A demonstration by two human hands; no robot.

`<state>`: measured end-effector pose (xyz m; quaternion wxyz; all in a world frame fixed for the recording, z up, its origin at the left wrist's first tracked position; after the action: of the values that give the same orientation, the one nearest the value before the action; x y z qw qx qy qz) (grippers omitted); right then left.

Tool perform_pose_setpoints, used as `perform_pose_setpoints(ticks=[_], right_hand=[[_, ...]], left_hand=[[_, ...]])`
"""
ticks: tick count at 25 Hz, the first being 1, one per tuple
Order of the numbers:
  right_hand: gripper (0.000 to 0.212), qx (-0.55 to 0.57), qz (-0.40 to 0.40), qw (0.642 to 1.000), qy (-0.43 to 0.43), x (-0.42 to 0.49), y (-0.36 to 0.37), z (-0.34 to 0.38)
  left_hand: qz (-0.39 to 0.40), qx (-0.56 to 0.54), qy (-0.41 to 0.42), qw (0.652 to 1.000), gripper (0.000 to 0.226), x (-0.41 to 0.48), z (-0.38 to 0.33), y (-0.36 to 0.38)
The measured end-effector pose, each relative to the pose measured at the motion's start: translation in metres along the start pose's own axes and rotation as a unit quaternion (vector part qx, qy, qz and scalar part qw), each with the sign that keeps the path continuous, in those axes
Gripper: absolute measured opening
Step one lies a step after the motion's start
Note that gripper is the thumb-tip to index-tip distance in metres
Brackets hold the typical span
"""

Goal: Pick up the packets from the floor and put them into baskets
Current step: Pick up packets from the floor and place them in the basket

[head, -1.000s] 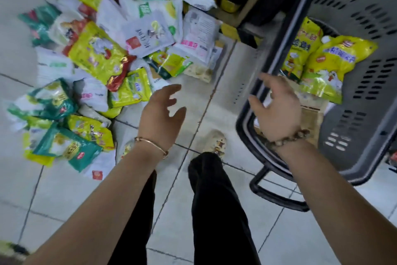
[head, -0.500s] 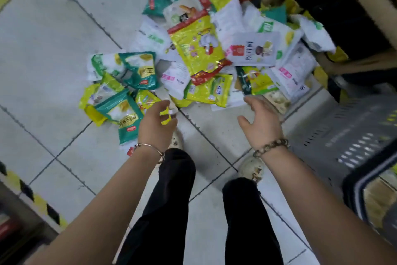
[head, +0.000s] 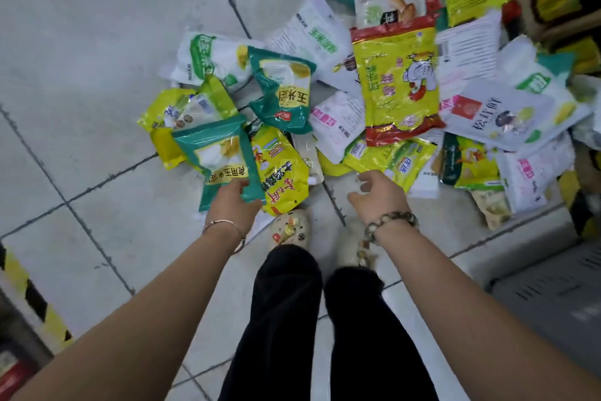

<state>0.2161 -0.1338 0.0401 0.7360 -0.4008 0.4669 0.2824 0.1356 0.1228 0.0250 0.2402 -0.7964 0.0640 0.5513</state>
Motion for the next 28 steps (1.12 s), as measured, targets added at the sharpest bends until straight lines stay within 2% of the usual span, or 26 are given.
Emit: perform_pose_setpoints(ticks=[5, 8, 11, 13, 17, 20, 22, 24, 28], right_hand=[[0.043, -0.057, 0.027, 0.997, -0.040, 0.085, 0.059, 0.043], [0.042, -0.080, 0.008, 0.995, -0.065, 0.121, 0.080, 0.066], [0.044, -0.095, -0.003, 0.995, -0.035, 0.149, 0.096, 0.073], [0.047, -0.070, 0.003, 0.998, 0.007, 0.164, 0.104, 0.072], [0.067, -0.044, 0.059, 0.996, 0.054, 0.187, 0.118, 0.075], [0.065, -0.053, 0.075, 0.995, 0.039, 0.193, 0.121, 0.077], [0.058, -0.041, 0.094, 0.995, 0.017, 0.195, 0.123, 0.078], [0.053, -0.020, 0.109, 0.994, 0.001, 0.192, 0.124, 0.077], [0.049, -0.016, 0.091, 0.994, -0.050, 0.181, 0.113, 0.082]], left_hand=[[-0.046, -0.047, -0.062, 0.996, 0.058, 0.078, 0.064, -0.026], [-0.110, -0.159, -0.084, 0.978, 0.071, 0.115, 0.091, -0.040], [-0.141, -0.291, -0.081, 0.943, 0.090, 0.144, 0.106, -0.035], [-0.147, -0.339, -0.092, 0.925, 0.104, 0.159, 0.111, -0.030], [-0.159, -0.342, -0.124, 0.918, 0.117, 0.178, 0.122, -0.026], [-0.161, -0.321, -0.154, 0.921, 0.119, 0.182, 0.127, -0.028], [-0.160, -0.339, -0.150, 0.915, 0.113, 0.182, 0.129, -0.029], [-0.168, -0.358, -0.138, 0.908, 0.093, 0.177, 0.129, -0.030], [-0.177, -0.268, -0.125, 0.939, 0.043, 0.163, 0.129, -0.039]])
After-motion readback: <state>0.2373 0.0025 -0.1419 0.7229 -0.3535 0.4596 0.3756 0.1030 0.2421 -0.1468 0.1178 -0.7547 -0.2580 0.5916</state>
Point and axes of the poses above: each hand's wrist, its own x-axis towards the middle knuckle, its own y-axis out of the palm, z = x × y, the point moved 7 cm from there along x, towards the middle knuckle, and after that the axes turned 15 degrees about z, right-handed, at the moved point
